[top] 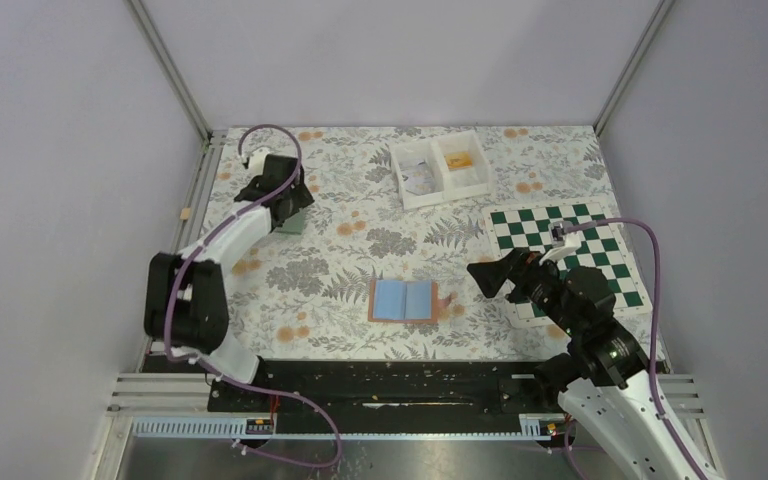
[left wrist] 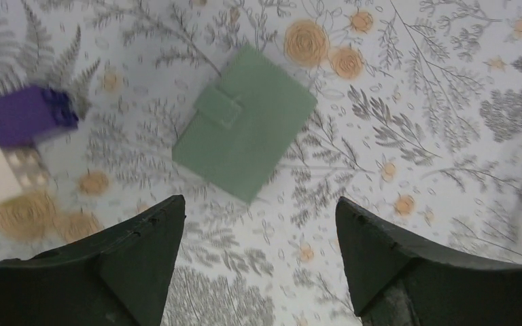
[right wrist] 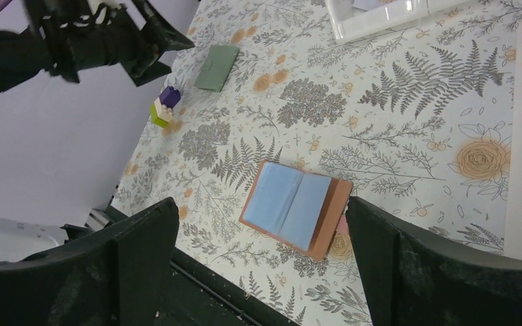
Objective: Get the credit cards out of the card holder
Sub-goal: Pick up the card holder from the center of the board.
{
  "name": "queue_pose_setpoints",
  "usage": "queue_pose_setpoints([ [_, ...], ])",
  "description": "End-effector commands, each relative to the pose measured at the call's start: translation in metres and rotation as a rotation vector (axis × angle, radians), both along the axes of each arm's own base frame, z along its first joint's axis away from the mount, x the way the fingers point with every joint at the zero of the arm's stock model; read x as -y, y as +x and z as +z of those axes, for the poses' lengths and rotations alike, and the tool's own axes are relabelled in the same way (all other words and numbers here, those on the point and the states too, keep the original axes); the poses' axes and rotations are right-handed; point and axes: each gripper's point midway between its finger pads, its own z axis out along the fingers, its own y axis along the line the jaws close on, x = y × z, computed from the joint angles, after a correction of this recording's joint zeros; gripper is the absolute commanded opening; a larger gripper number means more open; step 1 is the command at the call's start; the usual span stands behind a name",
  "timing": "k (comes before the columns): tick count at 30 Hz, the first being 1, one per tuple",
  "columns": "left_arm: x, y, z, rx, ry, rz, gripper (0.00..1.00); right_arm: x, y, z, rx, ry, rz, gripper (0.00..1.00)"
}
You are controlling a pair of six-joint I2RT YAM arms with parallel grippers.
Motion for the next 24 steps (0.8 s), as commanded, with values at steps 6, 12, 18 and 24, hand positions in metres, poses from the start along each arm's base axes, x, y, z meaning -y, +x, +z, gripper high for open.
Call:
queue_pose_setpoints([
  [6, -0.037, 0.064, -0.028, -0.261, 0.212, -0.059, 0.65, -0.002, -0.001, 0.033, 0.102, -0.005, 0.035, 0.99],
  [12, -0.04, 0.077, -0.056, -0.323, 0.101, -0.155, 0.69, -0.003, 0.006, 0.033, 0.099, -0.025, 0.029, 0.99],
  [18, -0.025, 0.067, -0.057, -0.377, 0.164, -0.244, 0.81, -0.01, 0.011, 0.032, 0.091, 0.005, 0.042, 0.99],
  [24, -0.019, 0.06, -0.061, -0.425, 0.249, -0.279, 0.86, -0.016, 0.012, 0.036, 0.083, 0.018, 0.061, 0.99],
])
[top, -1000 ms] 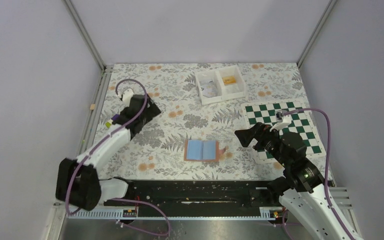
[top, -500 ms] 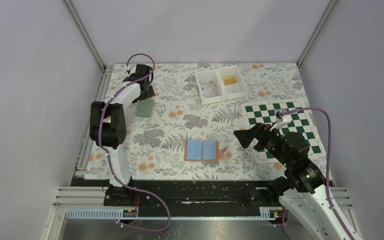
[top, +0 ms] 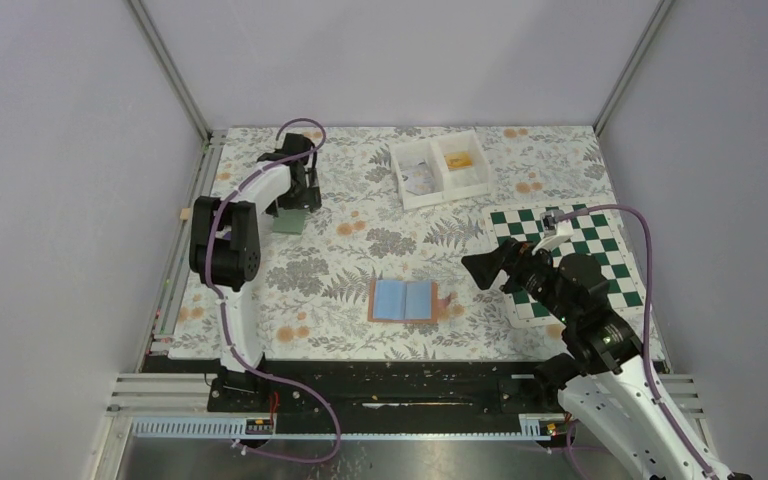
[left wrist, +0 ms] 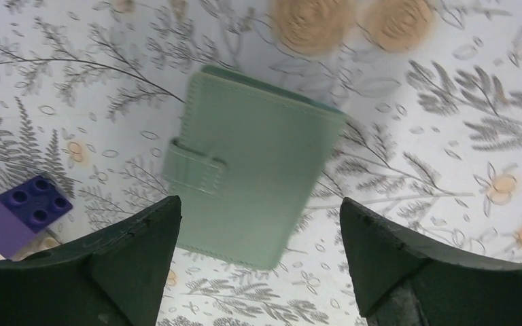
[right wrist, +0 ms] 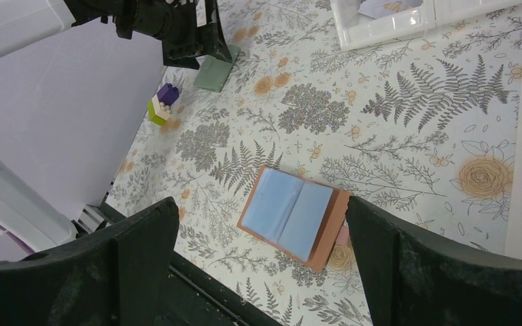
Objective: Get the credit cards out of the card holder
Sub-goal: Pick up the card holder from the center of the board.
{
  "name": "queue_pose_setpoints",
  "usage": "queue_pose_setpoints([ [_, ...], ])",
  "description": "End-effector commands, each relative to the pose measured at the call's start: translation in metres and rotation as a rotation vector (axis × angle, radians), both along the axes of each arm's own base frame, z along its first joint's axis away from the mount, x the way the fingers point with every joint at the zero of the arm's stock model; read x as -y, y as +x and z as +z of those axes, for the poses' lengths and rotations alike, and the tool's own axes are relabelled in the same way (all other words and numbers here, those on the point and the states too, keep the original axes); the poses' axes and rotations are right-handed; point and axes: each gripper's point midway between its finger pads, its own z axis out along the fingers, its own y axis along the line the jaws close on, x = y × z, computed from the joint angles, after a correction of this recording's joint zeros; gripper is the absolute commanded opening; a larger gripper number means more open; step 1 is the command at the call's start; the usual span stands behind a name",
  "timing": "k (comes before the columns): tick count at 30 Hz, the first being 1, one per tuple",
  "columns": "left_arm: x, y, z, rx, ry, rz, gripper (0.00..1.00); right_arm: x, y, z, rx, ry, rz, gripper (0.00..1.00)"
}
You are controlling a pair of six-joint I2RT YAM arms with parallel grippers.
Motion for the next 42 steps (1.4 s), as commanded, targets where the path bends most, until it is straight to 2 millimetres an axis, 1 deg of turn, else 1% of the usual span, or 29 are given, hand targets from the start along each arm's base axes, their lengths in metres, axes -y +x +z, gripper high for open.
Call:
queue_pose_setpoints([
  [1, 0.002, 0.003, 0.012, -0.008, 0.049, -0.052, 0.87, -0.007, 0.0, 0.027, 0.066, 0.046, 0.032, 0.99],
  [3, 0.009, -0.001, 0.001, -0.049, 0.026, -0.08, 0.87, -0.005, 0.0, 0.03, 0.078, 0.047, 0.028, 0.99],
  [6, 0.008, -0.009, -0.014, -0.107, 0.035, -0.07, 0.87, -0.005, -0.001, 0.033, 0.087, 0.051, 0.026, 0.99],
  [8, 0.005, -0.012, -0.017, -0.126, 0.05, -0.061, 0.87, -0.004, -0.003, 0.035, 0.093, 0.055, 0.027, 1.0],
  [11, 0.002, -0.012, -0.014, -0.133, 0.073, -0.068, 0.87, -0.002, -0.003, 0.035, 0.095, 0.055, 0.019, 0.99],
  [13, -0.005, -0.015, -0.013, -0.168, 0.126, -0.072, 0.86, -0.001, -0.003, 0.035, 0.099, 0.055, 0.015, 1.0],
  [14, -0.008, -0.013, -0.013, -0.178, 0.154, -0.073, 0.86, -0.001, -0.004, 0.035, 0.098, 0.057, 0.014, 0.99],
  [15, -0.009, -0.017, -0.015, -0.21, 0.171, -0.082, 0.84, -0.001, -0.004, 0.035, 0.098, 0.058, 0.013, 0.99],
  [18, -0.006, -0.021, -0.021, -0.236, 0.181, -0.099, 0.75, -0.001, -0.004, 0.038, 0.103, 0.065, 0.015, 1.0],
  [21, -0.005, -0.028, -0.019, -0.232, 0.188, -0.12, 0.58, -0.001, -0.004, 0.04, 0.108, 0.066, 0.012, 1.0],
  [25, 0.007, -0.033, -0.01, -0.21, 0.127, -0.152, 0.49, -0.002, -0.003, 0.038, 0.095, 0.071, 0.013, 1.0],
  [26, 0.011, -0.034, -0.007, -0.2, 0.108, -0.16, 0.48, -0.003, -0.003, 0.037, 0.087, 0.076, 0.014, 0.99],
  [28, 0.027, -0.04, -0.004, -0.181, 0.032, -0.195, 0.45, -0.005, -0.003, 0.035, 0.068, 0.092, 0.019, 0.99],
  [31, 0.049, -0.05, 0.001, -0.164, -0.074, -0.234, 0.34, -0.011, -0.003, 0.028, 0.04, 0.122, 0.033, 1.0],
  [33, 0.062, -0.063, 0.001, -0.171, -0.117, -0.263, 0.26, -0.012, -0.002, 0.022, 0.022, 0.131, 0.031, 0.99],
  [36, 0.082, -0.078, 0.007, -0.152, -0.139, -0.318, 0.08, -0.012, -0.002, 0.017, 0.007, 0.132, 0.028, 1.0],
  [37, 0.085, -0.081, 0.01, -0.14, -0.131, -0.329, 0.02, -0.012, -0.002, 0.016, 0.005, 0.132, 0.025, 0.99],
  [38, 0.087, -0.083, 0.014, -0.127, -0.119, -0.338, 0.0, -0.011, -0.002, 0.016, 0.006, 0.134, 0.022, 0.99],
  [42, 0.093, -0.089, 0.03, -0.082, -0.097, -0.355, 0.0, -0.012, 0.0, 0.016, 0.005, 0.142, 0.017, 1.0],
])
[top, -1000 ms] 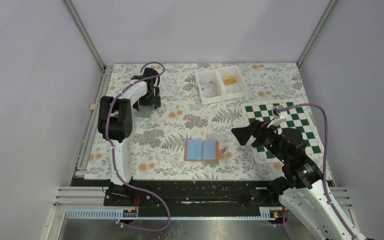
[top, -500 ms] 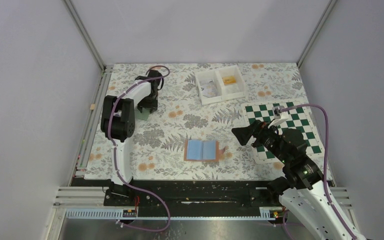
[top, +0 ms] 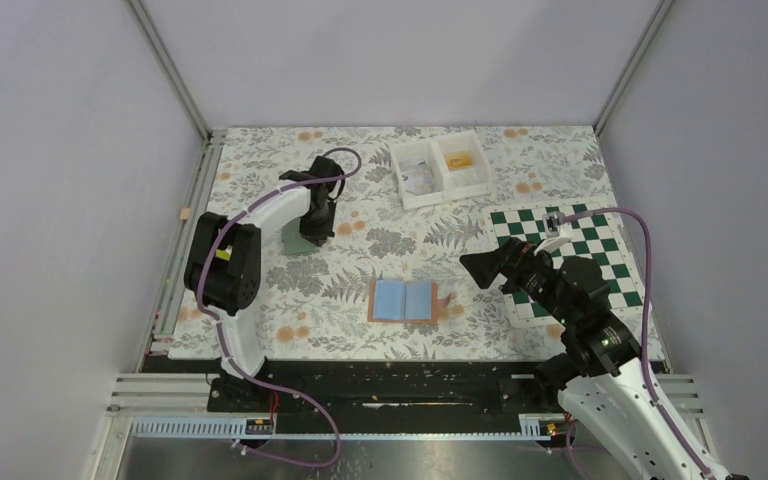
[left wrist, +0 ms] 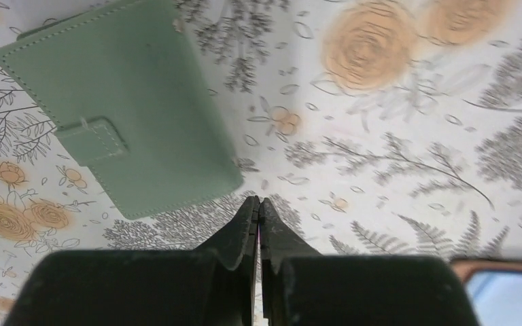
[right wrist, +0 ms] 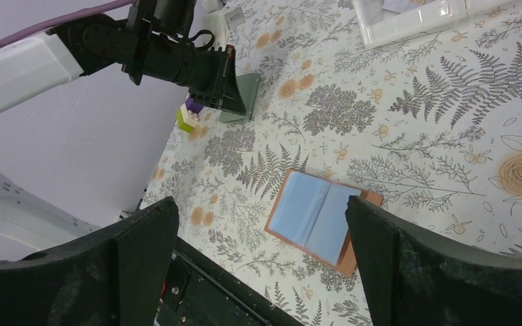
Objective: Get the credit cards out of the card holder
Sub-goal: Pick up the card holder from the center of the board.
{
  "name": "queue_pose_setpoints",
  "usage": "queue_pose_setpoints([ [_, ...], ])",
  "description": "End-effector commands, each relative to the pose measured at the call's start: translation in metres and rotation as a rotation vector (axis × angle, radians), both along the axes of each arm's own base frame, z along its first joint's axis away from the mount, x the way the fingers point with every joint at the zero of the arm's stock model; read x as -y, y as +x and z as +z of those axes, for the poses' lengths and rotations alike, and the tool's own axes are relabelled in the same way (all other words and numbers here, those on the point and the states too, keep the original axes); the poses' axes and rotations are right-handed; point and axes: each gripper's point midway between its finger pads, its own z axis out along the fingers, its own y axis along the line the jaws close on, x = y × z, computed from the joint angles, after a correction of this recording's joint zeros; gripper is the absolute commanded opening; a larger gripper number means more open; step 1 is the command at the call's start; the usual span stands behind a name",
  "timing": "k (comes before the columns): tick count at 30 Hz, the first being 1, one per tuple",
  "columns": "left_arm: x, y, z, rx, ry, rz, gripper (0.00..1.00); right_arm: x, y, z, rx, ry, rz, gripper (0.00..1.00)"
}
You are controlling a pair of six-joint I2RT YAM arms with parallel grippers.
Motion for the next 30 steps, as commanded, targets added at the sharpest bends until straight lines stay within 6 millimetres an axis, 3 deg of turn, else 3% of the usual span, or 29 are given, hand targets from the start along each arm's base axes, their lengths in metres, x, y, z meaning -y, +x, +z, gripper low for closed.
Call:
queue_pose_setpoints([
  [1, 0.012, 0.009, 0.039, 0.134, -0.05, -0.011, 0.0, -0.004, 0.003, 0.011, 0.027, 0.043, 0.008, 0.99],
  [4, -0.007, 0.015, 0.057, 0.21, 0.034, 0.061, 0.0, -0.008, 0.002, 0.01, 0.017, 0.053, 0.022, 0.99],
  [6, -0.026, 0.021, 0.063, 0.246, 0.069, 0.123, 0.29, -0.01, 0.001, 0.009, 0.011, 0.063, 0.033, 0.99],
  [7, -0.032, 0.024, 0.062, 0.244, 0.04, 0.154, 0.36, -0.011, 0.001, 0.01, 0.012, 0.069, 0.037, 0.99],
  [10, -0.048, 0.031, 0.056, 0.222, -0.108, 0.245, 0.39, -0.013, 0.003, 0.007, 0.002, 0.079, 0.037, 0.99],
  [13, -0.062, 0.038, 0.045, 0.204, -0.205, 0.32, 0.48, -0.015, 0.002, 0.004, -0.019, 0.077, 0.047, 0.98],
  [17, -0.06, 0.037, 0.027, 0.139, -0.382, 0.369, 0.52, -0.017, 0.0, 0.003, -0.034, 0.085, 0.058, 0.98],
  [24, -0.082, 0.023, 0.003, 0.098, -0.435, 0.49, 0.5, -0.016, -0.002, 0.009, -0.02, 0.102, 0.06, 0.98],
  [30, -0.067, 0.022, -0.014, 0.066, -0.55, 0.524, 0.52, -0.017, -0.004, 0.013, -0.015, 0.104, 0.07, 0.98],
])
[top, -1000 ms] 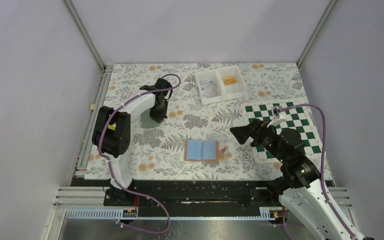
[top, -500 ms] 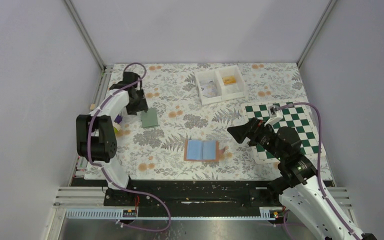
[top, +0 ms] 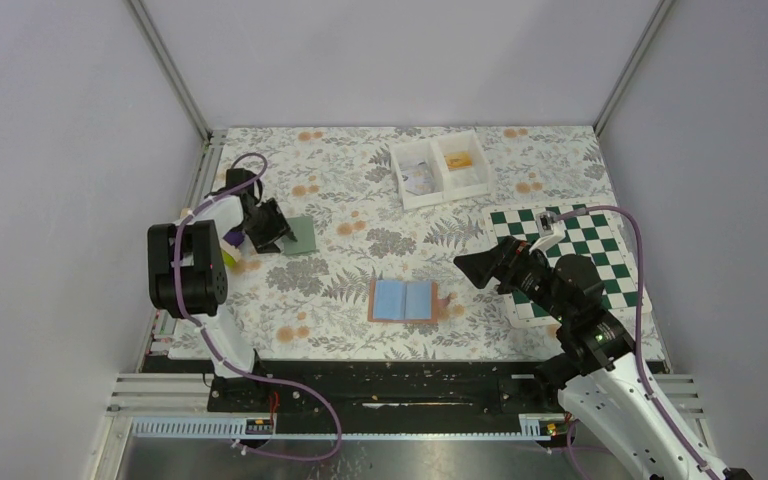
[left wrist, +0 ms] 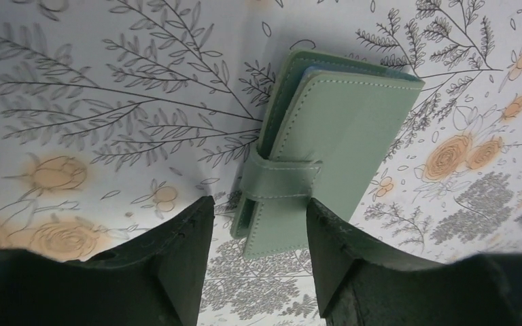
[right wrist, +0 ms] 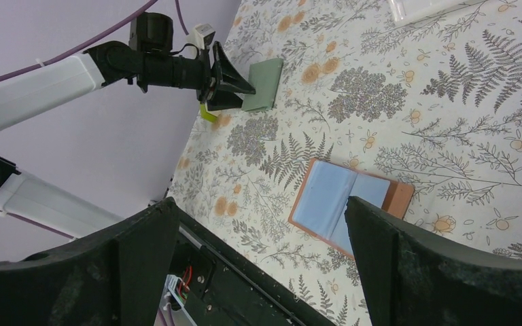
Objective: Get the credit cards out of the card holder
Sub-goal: Pick up the card holder from the center of the board.
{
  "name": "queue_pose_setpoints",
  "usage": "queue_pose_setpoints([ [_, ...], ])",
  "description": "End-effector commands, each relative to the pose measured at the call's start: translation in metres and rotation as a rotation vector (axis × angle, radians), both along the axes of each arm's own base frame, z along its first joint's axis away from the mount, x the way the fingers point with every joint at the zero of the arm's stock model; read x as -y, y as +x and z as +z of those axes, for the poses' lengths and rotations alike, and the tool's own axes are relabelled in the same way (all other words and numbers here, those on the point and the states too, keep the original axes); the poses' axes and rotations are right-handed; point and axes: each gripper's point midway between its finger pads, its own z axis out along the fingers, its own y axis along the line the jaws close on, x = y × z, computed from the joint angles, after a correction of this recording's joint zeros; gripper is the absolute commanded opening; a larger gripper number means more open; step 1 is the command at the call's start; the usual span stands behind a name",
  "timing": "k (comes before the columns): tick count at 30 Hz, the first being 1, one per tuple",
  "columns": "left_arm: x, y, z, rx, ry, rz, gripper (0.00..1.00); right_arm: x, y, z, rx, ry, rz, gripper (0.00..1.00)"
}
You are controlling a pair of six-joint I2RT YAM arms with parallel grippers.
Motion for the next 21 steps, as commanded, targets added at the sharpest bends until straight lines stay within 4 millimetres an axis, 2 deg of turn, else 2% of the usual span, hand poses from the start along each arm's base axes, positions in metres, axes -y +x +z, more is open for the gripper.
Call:
queue_pose_setpoints([
  [1, 0.02, 0.013, -0.007, 0.054, -0.146, 0.026, 0.53, -0.003, -0.003, 0.017, 0.041, 0.034, 0.022, 0.98],
  [4, 0.024, 0.008, -0.015, 0.049, -0.171, 0.052, 0.5, -0.002, -0.004, 0.017, 0.042, 0.033, 0.02, 0.98],
  [5, 0.025, 0.008, -0.014, 0.058, -0.174, 0.055, 0.43, -0.001, -0.004, 0.017, 0.042, 0.032, 0.016, 0.98],
  [9, 0.025, 0.005, -0.014, 0.047, -0.178, 0.061, 0.02, 0.001, -0.004, 0.015, 0.043, 0.032, 0.006, 0.98],
  [16, 0.038, -0.004, -0.001, 0.084, -0.192, 0.053, 0.0, -0.001, 0.003, 0.006, 0.001, 0.023, -0.009, 0.93],
  [20, 0.06, -0.027, 0.006, 0.111, -0.204, 0.028, 0.0, -0.011, 0.008, -0.008, -0.067, 0.016, 0.018, 0.85],
  [21, 0.071, -0.033, 0.01, 0.129, -0.209, 0.004, 0.0, -0.014, 0.01, -0.012, -0.081, 0.009, 0.024, 0.84],
])
